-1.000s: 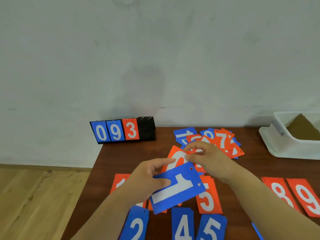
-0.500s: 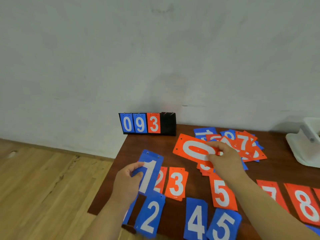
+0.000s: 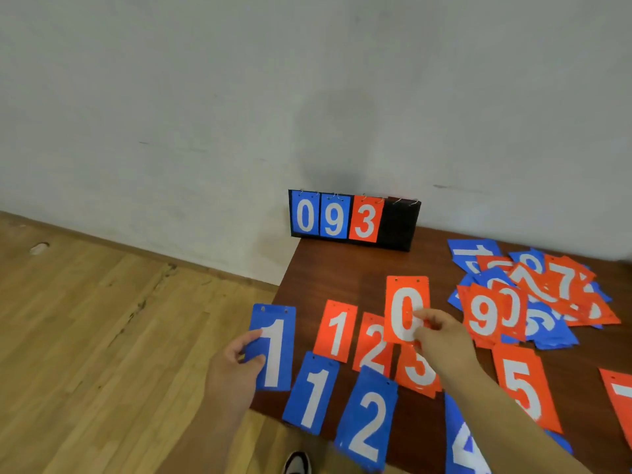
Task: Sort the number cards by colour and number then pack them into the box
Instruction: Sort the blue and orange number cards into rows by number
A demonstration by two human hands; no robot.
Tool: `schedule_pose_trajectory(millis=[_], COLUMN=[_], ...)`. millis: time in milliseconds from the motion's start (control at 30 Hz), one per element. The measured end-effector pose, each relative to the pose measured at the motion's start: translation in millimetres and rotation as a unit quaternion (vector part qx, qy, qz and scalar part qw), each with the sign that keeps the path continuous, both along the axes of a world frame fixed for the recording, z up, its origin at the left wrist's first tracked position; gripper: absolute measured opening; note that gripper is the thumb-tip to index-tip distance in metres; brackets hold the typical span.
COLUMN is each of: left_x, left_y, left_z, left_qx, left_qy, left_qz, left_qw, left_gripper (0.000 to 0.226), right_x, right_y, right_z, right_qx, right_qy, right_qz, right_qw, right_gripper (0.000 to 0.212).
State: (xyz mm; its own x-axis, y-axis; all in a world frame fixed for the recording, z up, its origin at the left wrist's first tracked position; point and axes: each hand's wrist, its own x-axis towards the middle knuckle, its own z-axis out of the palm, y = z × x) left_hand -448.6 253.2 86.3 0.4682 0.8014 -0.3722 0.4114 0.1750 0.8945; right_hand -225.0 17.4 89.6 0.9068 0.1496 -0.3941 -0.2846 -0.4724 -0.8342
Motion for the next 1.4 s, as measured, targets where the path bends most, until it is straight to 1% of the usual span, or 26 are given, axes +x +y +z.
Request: schedule_pose_trajectory(millis=[67,133,233,333,400,567,633,733,833,900,967,1033,1067,1100,1133,1167,1233,1300,1367,1400], left_x=[-3,-6,-10,-7,-4,-2,-1,-4,-10,-15,-19,-21,-21,-20,-18,-16,-10,-2,8,13], left_y=[29,53,82,104,117,135,142,150,157,161,163,163,162,161,160,158,151,141,128,120], left_z=[-7,-14,-23,-27,-31,-36,-37,-40,-44,-47,-50,-53,-54,-54,-54,-54,-53,-54,-56,-57], left_qx=[-0.003,-0.012,-0.030,-0.036,-0.039,-0.046,-0.047,-0.047,-0.048,-0.050,-0.048,-0.044,-0.043,-0.042,-0.042,-0.042,-0.056,-0.070,-0.066,-0.068], left_qy=[0.004,0.013,0.024,0.028,0.033,0.043,0.048,0.057,0.062,0.067,0.077,0.088,0.092,0.093,0.091,0.087,0.075,0.071,0.080,0.082], left_qz=[-0.022,-0.046,-0.060,-0.081,-0.093,-0.110,-0.109,-0.108,-0.099,-0.091,-0.091,-0.096,-0.101,-0.108,-0.116,-0.124,-0.134,-0.148,-0.179,-0.197], left_qw=[1.000,0.999,0.997,0.996,0.994,0.992,0.992,0.991,0.992,0.992,0.992,0.990,0.990,0.989,0.988,0.988,0.987,0.984,0.978,0.975], left_gripper=[0.048,0.046,0.044,0.045,0.045,0.045,0.045,0.044,0.042,0.042,0.042,0.042,0.042,0.042,0.041,0.041,0.039,0.039,0.041,0.041], right_x=[-6,-12,-28,-38,-42,-54,-56,-56,-58,-60,-62,-61,-61,-61,-61,-62,-68,-78,-90,-95], right_y=[31,57,86,108,119,150,167,193,207,210,210,210,210,211,211,211,210,206,195,189], right_z=[-12,-28,-46,-59,-64,-69,-77,-96,-114,-117,-115,-113,-109,-105,-97,-88,-69,-55,-47,-46], right_qx=[0.002,-0.016,-0.048,-0.047,-0.068,-0.098,-0.119,-0.165,-0.251,-0.309,-0.331,-0.343,-0.340,-0.320,-0.282,-0.230,-0.120,-0.042,0.000,0.004], right_qy=[0.046,0.058,0.043,0.039,0.033,-0.009,-0.023,-0.042,-0.060,-0.089,-0.098,-0.088,-0.083,-0.074,-0.064,-0.053,-0.008,0.072,0.130,0.137], right_qz=[-0.018,-0.024,0.003,0.013,0.031,0.123,0.180,0.267,0.318,0.328,0.320,0.330,0.333,0.327,0.312,0.291,0.255,0.255,0.263,0.257], right_qw=[0.999,0.998,0.998,0.998,0.997,0.988,0.976,0.949,0.912,0.888,0.882,0.875,0.876,0.886,0.905,0.927,0.959,0.963,0.956,0.957], right_gripper=[0.032,0.030,0.027,0.024,0.024,0.028,0.031,0.038,0.043,0.043,0.042,0.045,0.048,0.051,0.053,0.050,0.035,0.017,0.011,0.010])
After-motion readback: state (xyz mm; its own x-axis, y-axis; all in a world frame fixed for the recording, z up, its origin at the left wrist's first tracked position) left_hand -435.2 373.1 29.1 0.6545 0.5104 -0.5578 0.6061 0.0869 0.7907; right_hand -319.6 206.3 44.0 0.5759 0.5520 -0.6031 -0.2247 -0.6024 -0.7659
